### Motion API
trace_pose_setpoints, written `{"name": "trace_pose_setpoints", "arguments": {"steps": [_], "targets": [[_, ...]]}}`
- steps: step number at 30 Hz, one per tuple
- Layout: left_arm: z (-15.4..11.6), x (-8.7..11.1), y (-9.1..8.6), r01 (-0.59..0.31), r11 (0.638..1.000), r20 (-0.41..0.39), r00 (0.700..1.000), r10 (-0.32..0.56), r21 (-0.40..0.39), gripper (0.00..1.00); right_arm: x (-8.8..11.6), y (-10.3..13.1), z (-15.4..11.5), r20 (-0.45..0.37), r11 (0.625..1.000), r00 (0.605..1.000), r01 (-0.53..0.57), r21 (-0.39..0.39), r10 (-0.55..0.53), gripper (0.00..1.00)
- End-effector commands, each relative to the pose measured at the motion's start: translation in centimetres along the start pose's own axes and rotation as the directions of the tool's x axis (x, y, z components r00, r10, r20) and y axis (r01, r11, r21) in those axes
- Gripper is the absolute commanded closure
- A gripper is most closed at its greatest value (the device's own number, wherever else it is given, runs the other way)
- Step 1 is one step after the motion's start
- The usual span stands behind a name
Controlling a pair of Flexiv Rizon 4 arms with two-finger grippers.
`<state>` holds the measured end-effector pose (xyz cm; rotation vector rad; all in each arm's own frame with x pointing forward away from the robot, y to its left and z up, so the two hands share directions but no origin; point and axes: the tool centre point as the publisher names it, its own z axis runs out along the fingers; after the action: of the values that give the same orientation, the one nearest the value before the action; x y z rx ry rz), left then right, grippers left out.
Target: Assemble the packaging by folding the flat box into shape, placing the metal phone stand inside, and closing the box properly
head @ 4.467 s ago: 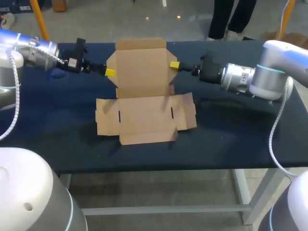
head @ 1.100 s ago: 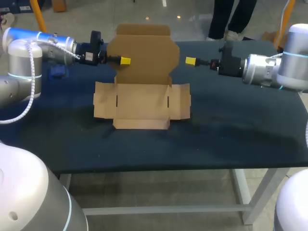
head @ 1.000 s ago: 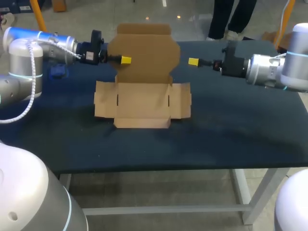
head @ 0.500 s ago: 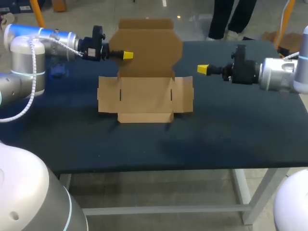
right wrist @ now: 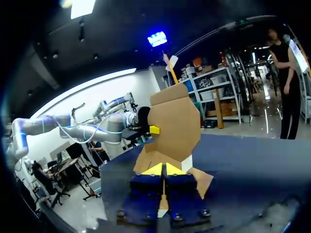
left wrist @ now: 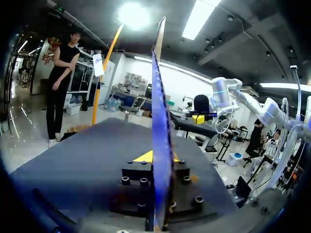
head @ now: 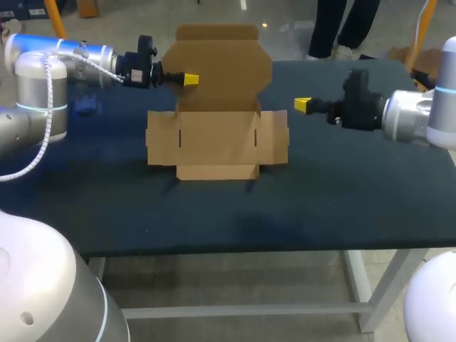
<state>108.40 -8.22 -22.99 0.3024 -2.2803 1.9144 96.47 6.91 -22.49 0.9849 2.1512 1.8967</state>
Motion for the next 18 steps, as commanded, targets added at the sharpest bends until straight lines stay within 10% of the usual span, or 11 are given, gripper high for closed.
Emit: {"name": "trace_pose_setpoints", "arguments": {"steps": [1, 2, 18], "targets": [[-0.1, 0.1, 0.0, 0.0, 1.0, 0.001, 1.0, 0.0, -0.001, 1.0, 0.3, 0.0, -0.1, 0.02, 1.0, 1.0, 0.002, -0.002, -0.001, 0.31], [-0.1, 0.1, 0.0, 0.0, 1.0, 0.001, 1.0, 0.0, -0.001, 1.0, 0.3, 0.0, -0.1, 0.02, 1.0, 1.0, 0.002, -0.002, -0.001, 0.0], [0.2, 0.2, -0.5, -0.046, 0.999, 0.009, 0.999, 0.046, 0.012, 1.0, 1.1, -0.3, -2.1, 0.092, 0.999, 0.995, 0.038, -0.025, -0.035, 0.0]]}}
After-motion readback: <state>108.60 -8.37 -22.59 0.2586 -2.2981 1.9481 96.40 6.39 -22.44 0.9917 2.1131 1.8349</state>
